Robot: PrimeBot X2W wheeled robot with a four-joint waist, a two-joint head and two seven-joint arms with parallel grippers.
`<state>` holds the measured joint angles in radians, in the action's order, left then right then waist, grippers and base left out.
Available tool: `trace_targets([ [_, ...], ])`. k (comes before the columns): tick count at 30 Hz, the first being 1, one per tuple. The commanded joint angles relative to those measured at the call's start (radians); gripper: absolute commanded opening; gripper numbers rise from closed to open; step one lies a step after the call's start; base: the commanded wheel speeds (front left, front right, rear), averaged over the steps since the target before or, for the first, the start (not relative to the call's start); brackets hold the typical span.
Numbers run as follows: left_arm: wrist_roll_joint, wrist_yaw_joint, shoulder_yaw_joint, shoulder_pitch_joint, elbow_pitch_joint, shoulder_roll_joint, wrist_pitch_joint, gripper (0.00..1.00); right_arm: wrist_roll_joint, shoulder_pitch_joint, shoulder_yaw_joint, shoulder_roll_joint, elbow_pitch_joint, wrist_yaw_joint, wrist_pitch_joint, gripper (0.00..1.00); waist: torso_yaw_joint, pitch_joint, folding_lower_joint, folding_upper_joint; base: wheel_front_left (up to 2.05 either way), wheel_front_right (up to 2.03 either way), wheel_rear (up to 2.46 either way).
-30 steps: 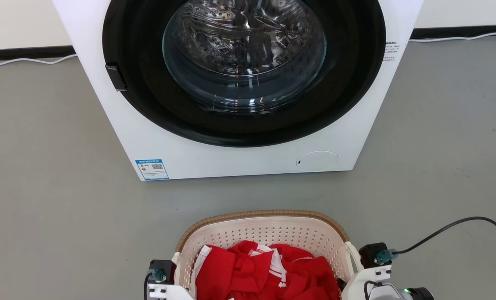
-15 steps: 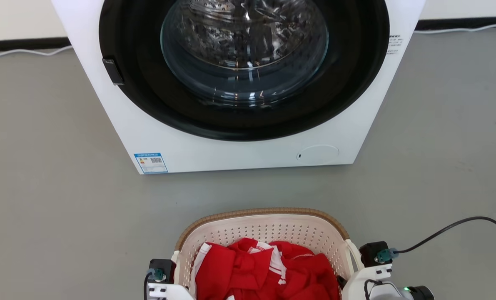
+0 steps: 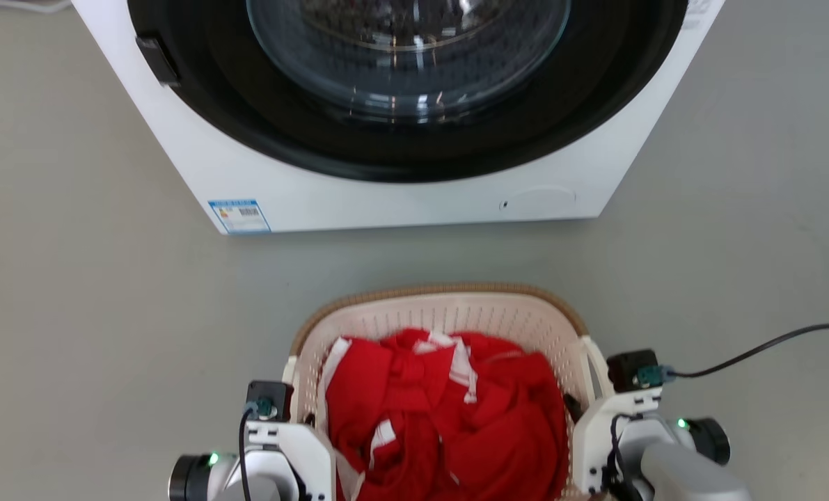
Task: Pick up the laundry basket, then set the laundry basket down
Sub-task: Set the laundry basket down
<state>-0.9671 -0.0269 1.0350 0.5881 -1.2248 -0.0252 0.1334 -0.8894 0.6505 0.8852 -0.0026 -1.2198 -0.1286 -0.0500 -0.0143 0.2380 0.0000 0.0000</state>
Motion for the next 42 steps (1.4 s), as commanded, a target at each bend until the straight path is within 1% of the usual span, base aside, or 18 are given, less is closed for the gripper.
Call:
trace_targets([
  [1, 0.007, -0.025, -0.001, 0.022, -0.021, 0.075, 0.01, 0.0, 0.008, 0.028, 0.006, -0.048, -0.014, -0.002, -0.031, 0.0, 0.002, 0.033, 0.0, 0.0, 0.0, 0.0, 0.0],
  [14, -0.005, -0.076, -0.006, 0.13, 0.024, 0.075, 0.085, 0.0, 0.011, 0.16, -0.019, -0.048, -0.042, -0.002, -0.135, 0.0, 0.011, 0.237, 0.0, 0.0, 0.0, 0.0, 0.0],
  [15, -0.005, -0.084, -0.006, 0.148, 0.034, 0.075, 0.094, 0.0, 0.014, 0.183, -0.023, -0.048, -0.047, -0.002, -0.151, 0.0, 0.013, 0.269, 0.0, 0.0, 0.0, 0.0, 0.0],
  [25, 0.004, -0.127, 0.0, 0.243, 0.083, 0.075, 0.115, 0.0, 0.051, 0.28, -0.06, -0.048, -0.067, -0.002, -0.202, 0.0, 0.02, 0.431, 0.0, 0.0, 0.0, 0.0, 0.0],
  [33, 0.015, -0.157, 0.005, 0.295, 0.121, 0.075, 0.122, 0.0, 0.098, 0.323, -0.109, -0.048, -0.07, -0.002, -0.211, 0.0, 0.022, 0.519, 0.0, 0.0, 0.0, 0.0, 0.0],
  [42, 0.023, -0.189, 0.011, 0.318, 0.167, 0.075, 0.126, 0.0, 0.196, 0.345, -0.217, -0.048, -0.071, -0.002, -0.212, 0.0, 0.03, 0.57, 0.0, 0.0, 0.0, 0.0, 0.0],
])
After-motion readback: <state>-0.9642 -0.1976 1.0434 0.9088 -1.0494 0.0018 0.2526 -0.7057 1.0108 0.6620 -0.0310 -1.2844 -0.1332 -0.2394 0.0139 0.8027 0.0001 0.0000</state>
